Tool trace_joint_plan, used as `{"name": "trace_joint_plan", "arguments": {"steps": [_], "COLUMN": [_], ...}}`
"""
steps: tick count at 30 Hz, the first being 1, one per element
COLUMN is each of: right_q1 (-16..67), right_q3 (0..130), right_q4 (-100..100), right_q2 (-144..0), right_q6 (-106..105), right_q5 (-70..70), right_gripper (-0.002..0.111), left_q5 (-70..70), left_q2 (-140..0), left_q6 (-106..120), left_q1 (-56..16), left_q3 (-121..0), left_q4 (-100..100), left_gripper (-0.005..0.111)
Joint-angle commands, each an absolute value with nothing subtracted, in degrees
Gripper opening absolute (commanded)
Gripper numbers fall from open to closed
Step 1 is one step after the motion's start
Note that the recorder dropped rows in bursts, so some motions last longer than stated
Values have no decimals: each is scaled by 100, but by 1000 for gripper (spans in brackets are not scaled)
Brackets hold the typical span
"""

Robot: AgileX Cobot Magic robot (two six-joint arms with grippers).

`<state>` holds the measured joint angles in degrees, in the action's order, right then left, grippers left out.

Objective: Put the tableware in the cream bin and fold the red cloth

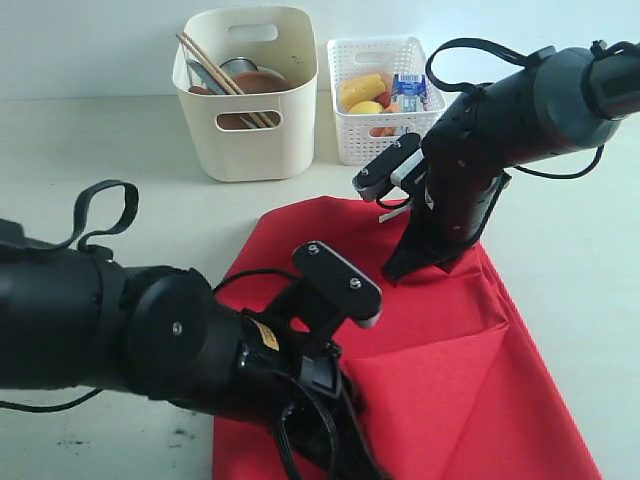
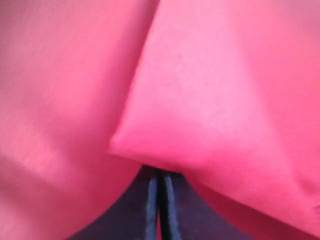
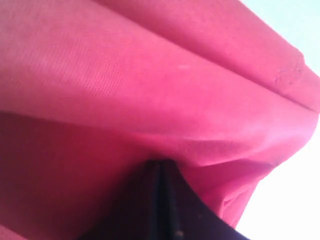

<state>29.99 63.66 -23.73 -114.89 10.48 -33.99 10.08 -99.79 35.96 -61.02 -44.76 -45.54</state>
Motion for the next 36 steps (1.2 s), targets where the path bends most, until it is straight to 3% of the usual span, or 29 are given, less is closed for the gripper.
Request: {"name": "trace_joint_plan", "arguments": {"steps": [1, 12, 24, 36], "right_q1": [3002, 3002, 3002, 3002], "right_q3": [6331, 6331, 6331, 5667], "right_q4": [-2297, -2297, -2296, 855], "right_q2": [-11579, -11579, -10818, -9407], "right_q6": [1057, 1057, 1326, -613], "right_q5": [-3422, -3477, -4110, -4340], "right_gripper": [0, 0, 0, 0], "left_q5": [627, 660, 504, 781], "left_q2": [-9533, -9451, -9723, -11578], "left_q6": [3571, 4000, 4052, 4451], "left_q1": [-6626, -7066, -4066, -3676], "left_q3": [-4467, -4512, -4398, -5766], "left_q4": [-4567, -4476, -4476, -4453], "left_gripper": [1, 1, 1, 1]}}
